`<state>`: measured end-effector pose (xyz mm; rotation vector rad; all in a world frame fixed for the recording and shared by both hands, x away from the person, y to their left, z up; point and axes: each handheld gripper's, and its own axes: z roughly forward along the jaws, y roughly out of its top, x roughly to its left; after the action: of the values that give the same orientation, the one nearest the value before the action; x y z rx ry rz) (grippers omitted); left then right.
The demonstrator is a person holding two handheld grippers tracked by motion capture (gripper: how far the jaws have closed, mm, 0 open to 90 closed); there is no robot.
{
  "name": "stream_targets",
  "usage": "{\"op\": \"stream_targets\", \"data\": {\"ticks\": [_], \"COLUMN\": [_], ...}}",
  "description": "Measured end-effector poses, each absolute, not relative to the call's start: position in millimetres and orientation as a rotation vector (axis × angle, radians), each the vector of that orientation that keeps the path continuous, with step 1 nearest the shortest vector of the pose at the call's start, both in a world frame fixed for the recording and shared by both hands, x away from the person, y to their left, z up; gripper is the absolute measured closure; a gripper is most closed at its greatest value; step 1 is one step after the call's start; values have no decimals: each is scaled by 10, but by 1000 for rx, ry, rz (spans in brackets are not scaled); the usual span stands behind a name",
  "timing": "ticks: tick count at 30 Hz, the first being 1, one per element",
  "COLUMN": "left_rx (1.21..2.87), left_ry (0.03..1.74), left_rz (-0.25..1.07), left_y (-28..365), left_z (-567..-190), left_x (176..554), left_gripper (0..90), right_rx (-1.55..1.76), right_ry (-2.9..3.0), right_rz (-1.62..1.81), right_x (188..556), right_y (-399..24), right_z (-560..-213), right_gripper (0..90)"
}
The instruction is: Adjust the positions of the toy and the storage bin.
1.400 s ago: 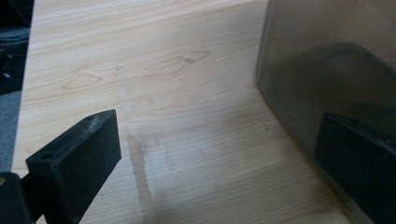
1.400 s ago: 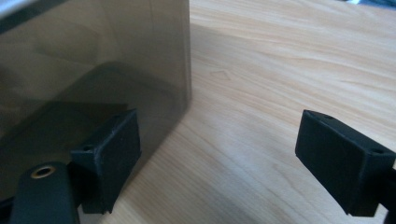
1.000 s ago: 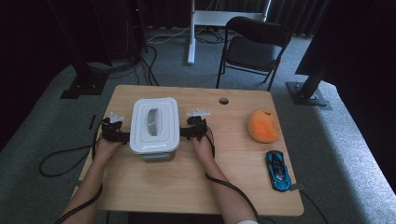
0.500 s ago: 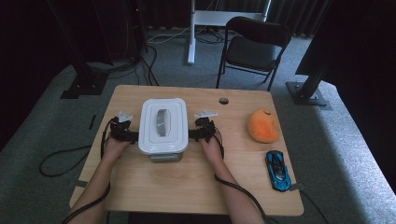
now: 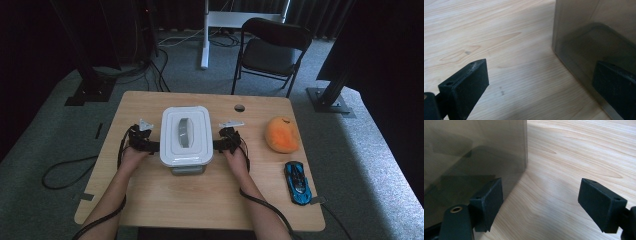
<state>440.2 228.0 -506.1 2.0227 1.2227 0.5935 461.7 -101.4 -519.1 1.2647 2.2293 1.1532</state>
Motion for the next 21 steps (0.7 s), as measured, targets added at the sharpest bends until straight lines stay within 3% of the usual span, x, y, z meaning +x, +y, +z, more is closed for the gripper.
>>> {"op": "stream_targets", "data": {"ticks": [21], "left_rx": [2075], "left_ry": [1137], "left_rz": [551], "left_y": [1891], "left_z": [-5023], "left_x": [4393], "left_gripper": [14], "right_rx": [1270], "right_ry": [2244], "right_rz": [1134], "right_x": [4573], "right_y": [-1410], "right_z": [-5172], "right_gripper": [196]}}
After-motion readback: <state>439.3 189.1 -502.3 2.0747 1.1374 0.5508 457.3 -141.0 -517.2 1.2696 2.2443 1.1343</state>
